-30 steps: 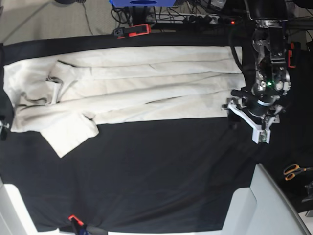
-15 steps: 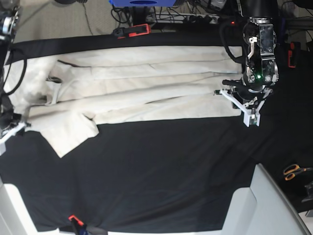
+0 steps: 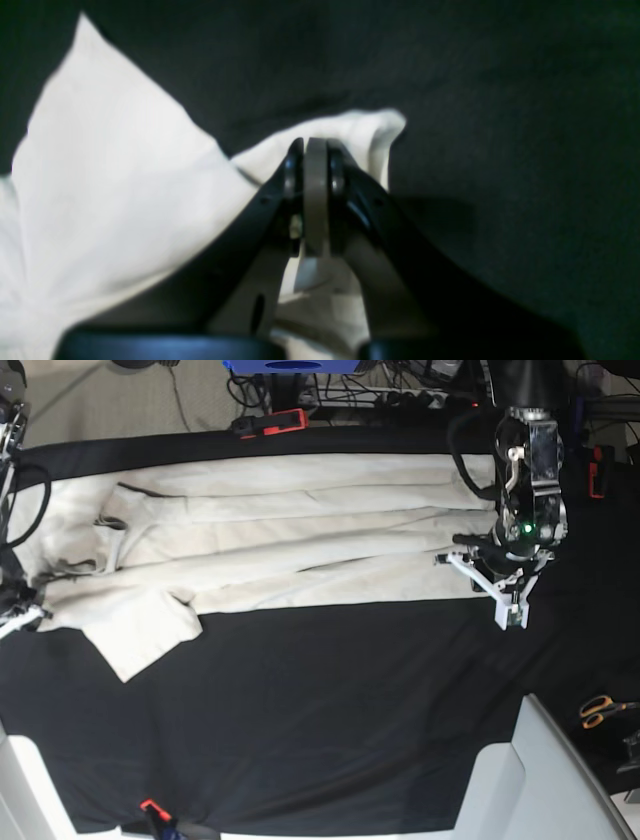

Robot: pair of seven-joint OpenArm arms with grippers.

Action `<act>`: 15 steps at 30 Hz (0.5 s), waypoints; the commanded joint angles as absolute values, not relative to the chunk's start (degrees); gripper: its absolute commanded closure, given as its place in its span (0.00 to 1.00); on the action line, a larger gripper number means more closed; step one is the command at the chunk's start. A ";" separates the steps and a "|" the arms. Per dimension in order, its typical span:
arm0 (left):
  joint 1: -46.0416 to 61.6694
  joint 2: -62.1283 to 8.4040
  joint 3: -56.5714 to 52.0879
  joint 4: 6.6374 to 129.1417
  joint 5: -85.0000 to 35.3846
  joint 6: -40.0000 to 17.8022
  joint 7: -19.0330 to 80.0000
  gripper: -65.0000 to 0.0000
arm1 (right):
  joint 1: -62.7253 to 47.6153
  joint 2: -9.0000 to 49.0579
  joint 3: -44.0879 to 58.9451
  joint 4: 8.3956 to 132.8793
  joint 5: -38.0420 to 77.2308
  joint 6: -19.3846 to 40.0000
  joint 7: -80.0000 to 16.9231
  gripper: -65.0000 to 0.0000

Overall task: Fold the T-shirt properly
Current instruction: 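Raise the right gripper and move it to the sleeve at the collar end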

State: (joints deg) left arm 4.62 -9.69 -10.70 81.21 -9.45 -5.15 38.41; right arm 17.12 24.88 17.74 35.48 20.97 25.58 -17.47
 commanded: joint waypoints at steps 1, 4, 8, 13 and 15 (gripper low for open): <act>4.00 -10.15 -10.86 80.66 -9.54 -5.14 37.67 1.00 | 18.51 26.51 17.80 34.77 21.49 25.80 -15.52 1.00; 3.47 -10.15 -10.77 79.34 -9.27 -5.14 34.95 1.00 | 20.44 27.30 16.66 29.67 17.63 25.71 -11.03 1.00; 5.14 -10.15 -10.95 80.75 -9.71 -5.23 32.04 1.00 | 21.93 27.21 15.25 26.68 11.21 25.63 -3.38 1.00; 6.20 -10.24 -11.38 81.54 -9.27 -5.23 31.87 1.00 | 21.23 26.77 15.16 41.10 11.21 25.80 -11.47 1.00; 6.73 -10.86 -11.38 81.54 -9.45 -5.23 31.60 1.00 | 21.14 25.01 15.16 48.31 11.12 25.80 -16.66 1.00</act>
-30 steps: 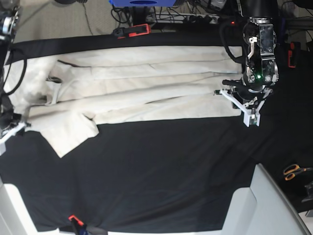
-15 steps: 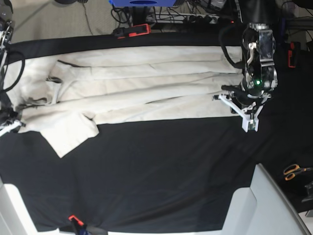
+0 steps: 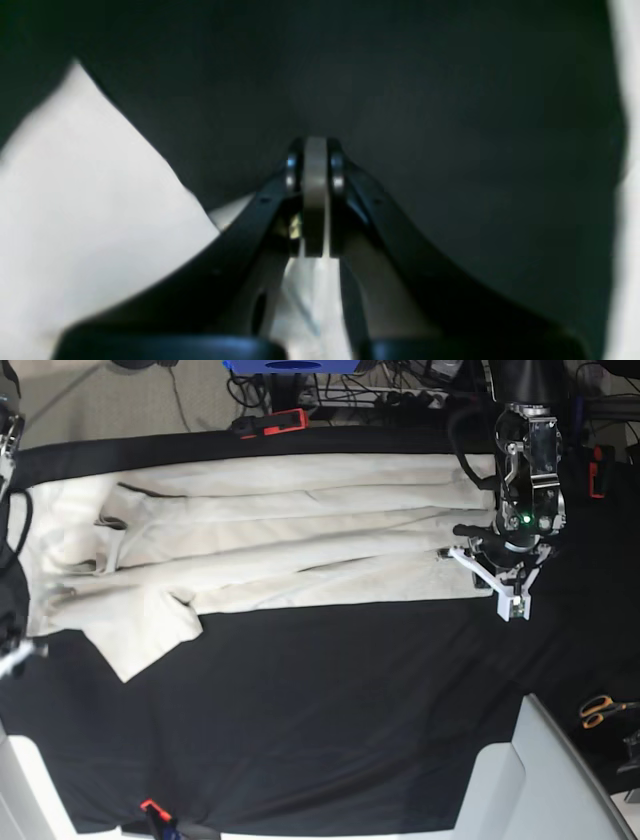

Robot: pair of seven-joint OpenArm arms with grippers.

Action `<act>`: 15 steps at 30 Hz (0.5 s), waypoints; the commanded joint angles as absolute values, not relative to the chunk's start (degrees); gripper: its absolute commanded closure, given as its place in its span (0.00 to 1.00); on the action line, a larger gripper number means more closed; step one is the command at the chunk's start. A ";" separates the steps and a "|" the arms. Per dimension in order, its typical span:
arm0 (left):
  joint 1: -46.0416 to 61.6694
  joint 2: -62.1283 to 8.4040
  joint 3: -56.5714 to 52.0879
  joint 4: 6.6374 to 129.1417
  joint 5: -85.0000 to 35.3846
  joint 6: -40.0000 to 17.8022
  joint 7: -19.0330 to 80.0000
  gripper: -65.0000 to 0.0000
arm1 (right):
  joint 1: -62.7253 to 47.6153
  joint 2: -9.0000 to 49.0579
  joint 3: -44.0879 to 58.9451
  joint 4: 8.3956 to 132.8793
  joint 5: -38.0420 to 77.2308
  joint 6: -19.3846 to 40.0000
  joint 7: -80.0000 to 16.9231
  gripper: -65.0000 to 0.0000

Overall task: Fold the T-shirt properly
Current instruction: 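Raise the right gripper and move it to the sleeve at the collar end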

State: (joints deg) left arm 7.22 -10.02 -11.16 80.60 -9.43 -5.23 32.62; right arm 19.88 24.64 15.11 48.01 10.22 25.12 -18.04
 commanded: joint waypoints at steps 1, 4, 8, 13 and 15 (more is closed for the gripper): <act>6.81 -10.86 -11.38 81.54 -9.54 -5.23 31.60 1.00 | 21.32 24.31 15.16 51.47 11.12 25.63 -18.51 1.00; 7.08 -10.95 -11.38 81.54 -9.63 -5.23 31.60 1.00 | 22.37 22.02 15.08 54.99 11.12 25.63 -20.35 1.00; 8.13 -11.12 -11.38 83.03 -9.27 -5.23 31.52 1.00 | 29.58 20.44 11.65 43.12 11.03 25.71 -21.67 0.85; 10.24 -13.23 -11.38 87.34 -9.71 -5.23 31.52 1.00 | 36.53 20.44 6.90 24.04 11.12 25.80 -10.24 0.48; 11.03 -13.93 -11.47 87.96 -9.80 -5.23 31.52 1.00 | 37.14 20.44 6.29 20.09 11.12 25.80 -6.64 0.44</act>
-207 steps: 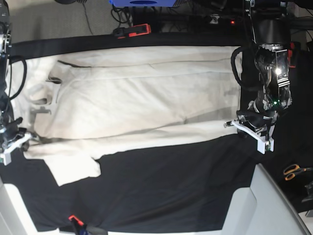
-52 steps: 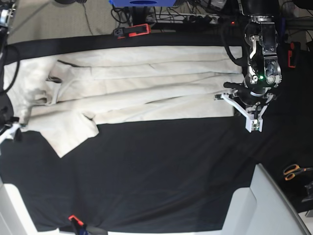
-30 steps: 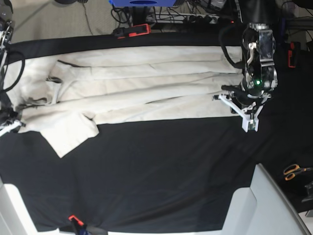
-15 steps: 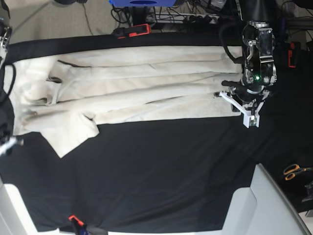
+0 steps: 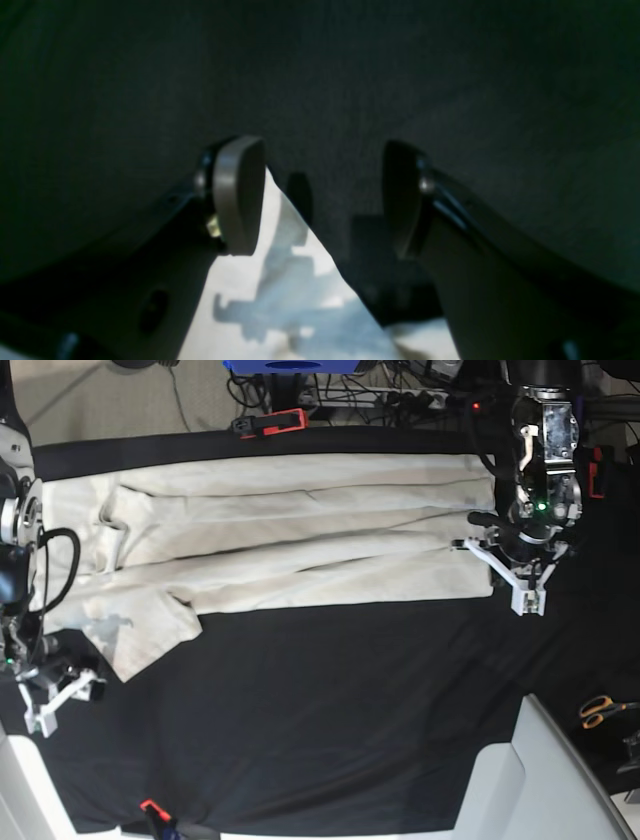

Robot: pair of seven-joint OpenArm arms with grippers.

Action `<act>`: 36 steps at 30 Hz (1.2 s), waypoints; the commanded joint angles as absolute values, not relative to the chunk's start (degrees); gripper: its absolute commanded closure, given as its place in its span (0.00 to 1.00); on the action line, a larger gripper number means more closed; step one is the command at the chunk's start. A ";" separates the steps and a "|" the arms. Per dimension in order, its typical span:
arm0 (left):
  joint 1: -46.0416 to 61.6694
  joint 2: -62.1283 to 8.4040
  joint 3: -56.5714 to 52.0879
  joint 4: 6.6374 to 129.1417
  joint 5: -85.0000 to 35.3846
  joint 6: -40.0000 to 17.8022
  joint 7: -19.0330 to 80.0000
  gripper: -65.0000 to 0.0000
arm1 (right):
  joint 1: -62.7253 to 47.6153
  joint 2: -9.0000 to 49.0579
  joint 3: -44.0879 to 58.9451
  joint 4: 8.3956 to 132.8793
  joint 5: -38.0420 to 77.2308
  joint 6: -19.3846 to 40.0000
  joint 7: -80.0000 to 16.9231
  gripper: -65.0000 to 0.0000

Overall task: Fold the T-shirt properly
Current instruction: 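Raise the right gripper and move it to the sleeve at the collar end, then tuck the loose sleeve fabric under the collar end with the right gripper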

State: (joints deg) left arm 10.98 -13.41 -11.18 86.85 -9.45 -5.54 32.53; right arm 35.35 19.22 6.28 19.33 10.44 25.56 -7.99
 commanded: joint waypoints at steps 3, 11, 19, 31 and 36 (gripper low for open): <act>11.74 -14.02 -11.56 88.31 -9.80 -5.23 31.52 1.00 | 37.67 20.26 5.93 14.64 11.12 25.80 -2.51 0.44; 12.18 -12.79 -17.63 88.31 -9.80 -5.32 31.52 1.00 | 36.97 18.68 5.85 11.30 11.03 25.89 0.31 0.43; 13.14 -13.05 -18.33 88.48 -9.80 -5.41 31.52 1.00 | 36.18 18.68 5.85 11.21 11.03 25.89 0.22 0.26; 13.41 -12.79 -18.33 88.84 -9.80 -5.41 31.52 1.00 | 34.59 16.31 -0.66 11.21 11.12 25.63 0.13 0.57; 13.41 -12.97 -18.33 88.48 -9.80 -5.41 31.52 1.00 | 34.59 16.22 -1.10 11.65 11.12 25.54 0.13 0.88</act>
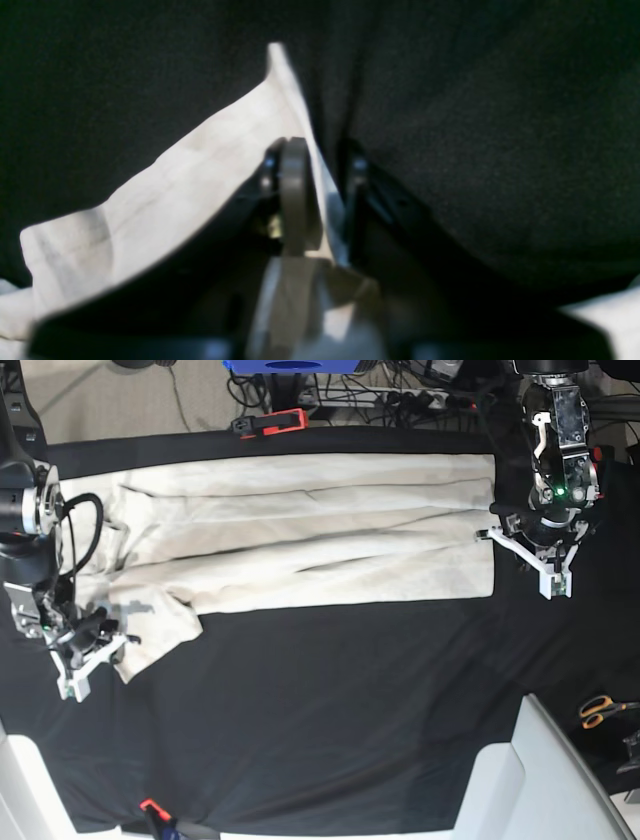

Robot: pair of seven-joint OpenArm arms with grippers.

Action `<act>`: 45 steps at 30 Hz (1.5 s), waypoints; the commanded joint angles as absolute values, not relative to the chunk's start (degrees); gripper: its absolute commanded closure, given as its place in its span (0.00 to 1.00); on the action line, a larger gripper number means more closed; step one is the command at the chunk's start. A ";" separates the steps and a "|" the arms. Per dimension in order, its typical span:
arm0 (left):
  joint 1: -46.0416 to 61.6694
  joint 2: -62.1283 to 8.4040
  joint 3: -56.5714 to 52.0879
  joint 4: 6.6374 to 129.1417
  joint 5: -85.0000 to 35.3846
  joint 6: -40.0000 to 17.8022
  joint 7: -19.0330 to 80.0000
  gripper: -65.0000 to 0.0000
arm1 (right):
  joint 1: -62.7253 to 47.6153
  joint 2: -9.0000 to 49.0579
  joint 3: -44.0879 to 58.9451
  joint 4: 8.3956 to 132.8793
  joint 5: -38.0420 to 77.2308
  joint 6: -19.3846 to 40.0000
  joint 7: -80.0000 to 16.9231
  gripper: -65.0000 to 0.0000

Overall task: Fold the T-shirt properly
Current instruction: 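Tuck the loose sleeve fabric under the collar end with the right gripper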

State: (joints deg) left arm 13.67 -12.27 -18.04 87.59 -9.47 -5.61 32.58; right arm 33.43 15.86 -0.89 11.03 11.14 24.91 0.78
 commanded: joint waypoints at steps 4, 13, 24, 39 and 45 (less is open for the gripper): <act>13.41 -12.97 -18.33 88.40 -9.80 -5.41 31.52 1.00 | 34.95 16.40 -1.27 12.09 11.12 25.54 0.04 1.00; 12.88 -13.05 -18.33 88.31 -9.80 -5.41 31.52 1.00 | 31.08 16.48 -1.19 30.64 11.12 25.54 -12.35 1.00; 12.70 -13.23 -18.33 88.31 -9.45 -5.41 31.52 1.00 | 19.47 16.31 6.11 61.76 11.12 25.45 -35.65 1.00; 11.47 -13.23 -17.80 88.22 -9.63 -5.41 31.52 1.00 | 2.24 12.44 18.86 88.04 11.12 25.45 -52.35 1.00; 11.47 -13.23 -17.71 88.31 -9.27 -5.41 31.52 1.00 | -3.30 11.91 19.03 91.82 11.12 25.45 -53.41 1.00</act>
State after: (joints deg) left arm 11.90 -12.56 -17.50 87.26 -9.39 -5.61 32.58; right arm -3.90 11.20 18.65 90.56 10.63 25.34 -54.02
